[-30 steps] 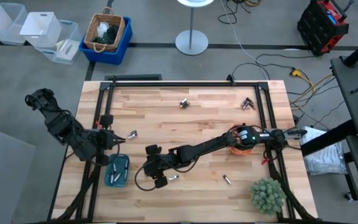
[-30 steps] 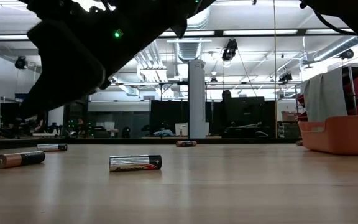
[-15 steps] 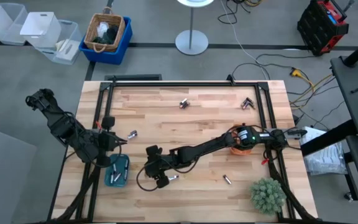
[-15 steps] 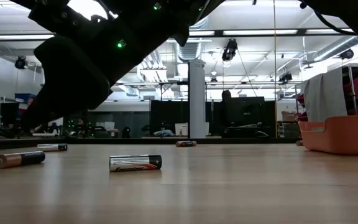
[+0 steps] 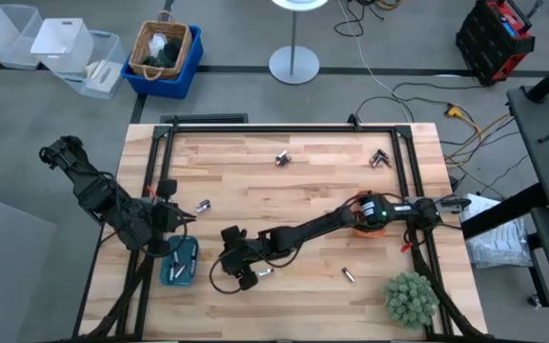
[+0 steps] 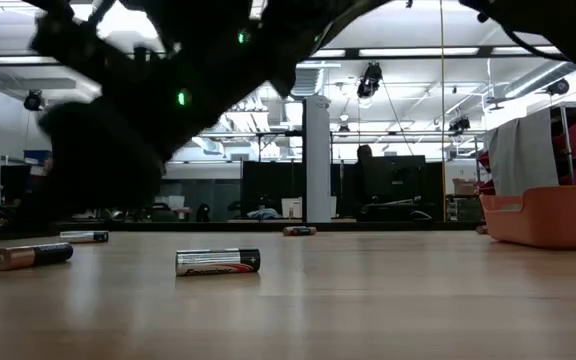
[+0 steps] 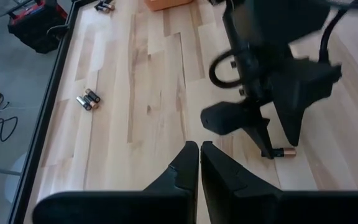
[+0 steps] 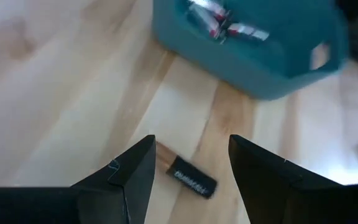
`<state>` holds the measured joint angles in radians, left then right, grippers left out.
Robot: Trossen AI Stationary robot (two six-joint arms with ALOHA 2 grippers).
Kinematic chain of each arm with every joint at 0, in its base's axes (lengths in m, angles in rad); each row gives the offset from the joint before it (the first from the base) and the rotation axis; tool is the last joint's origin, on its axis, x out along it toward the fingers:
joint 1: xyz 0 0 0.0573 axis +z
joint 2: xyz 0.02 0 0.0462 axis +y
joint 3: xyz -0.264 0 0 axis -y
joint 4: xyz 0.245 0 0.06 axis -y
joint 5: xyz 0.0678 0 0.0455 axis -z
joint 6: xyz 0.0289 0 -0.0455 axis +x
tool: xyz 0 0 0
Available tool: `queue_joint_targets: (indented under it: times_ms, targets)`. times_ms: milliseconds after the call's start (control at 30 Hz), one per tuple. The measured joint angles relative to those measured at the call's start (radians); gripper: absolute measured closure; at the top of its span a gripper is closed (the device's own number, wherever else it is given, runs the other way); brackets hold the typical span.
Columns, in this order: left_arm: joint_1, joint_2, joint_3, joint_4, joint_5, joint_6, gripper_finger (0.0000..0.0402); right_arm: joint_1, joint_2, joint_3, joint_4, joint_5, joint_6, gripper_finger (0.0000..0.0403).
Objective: Sort batteries
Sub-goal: Put the black battery into the orange bin
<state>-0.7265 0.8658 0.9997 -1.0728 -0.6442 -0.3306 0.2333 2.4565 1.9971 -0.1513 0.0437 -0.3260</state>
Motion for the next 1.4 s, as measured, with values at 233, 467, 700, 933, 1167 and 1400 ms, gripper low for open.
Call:
queue_joint_targets:
  times_ms: [233, 467, 700, 933, 1167, 1400]
  targets:
    - [0.0, 0.002, 0.0, 0.003, 0.0, 0.004, 0.0402, 0.0, 0.006, 0.021, 0.007, -0.002, 0.001, 0.0206]
    - [0.0, 0.002, -0.001, 0.003, 0.0, 0.004, 0.0402, -0.001, 0.006, 0.017, 0.002, -0.044, 0.0, 0.0206]
    - [0.0, 0.003, -0.001, 0.003, 0.0, 0.001, 0.0402, -0.005, 0.006, 0.006, 0.003, -0.045, -0.02, 0.0207]
    - [0.0, 0.003, -0.001, 0.003, 0.0, 0.0, 0.0402, -0.013, 0.006, -0.012, 0.001, -0.048, -0.027, 0.0208]
    - [0.0, 0.003, -0.001, 0.003, 0.001, 0.0, 0.0402, -0.019, 0.006, -0.023, 0.0, -0.077, -0.034, 0.0219]
    - [0.0, 0.003, -0.001, 0.003, 0.001, 0.0, 0.0402, -0.019, 0.006, -0.024, -0.031, -0.082, -0.033, 0.0235]
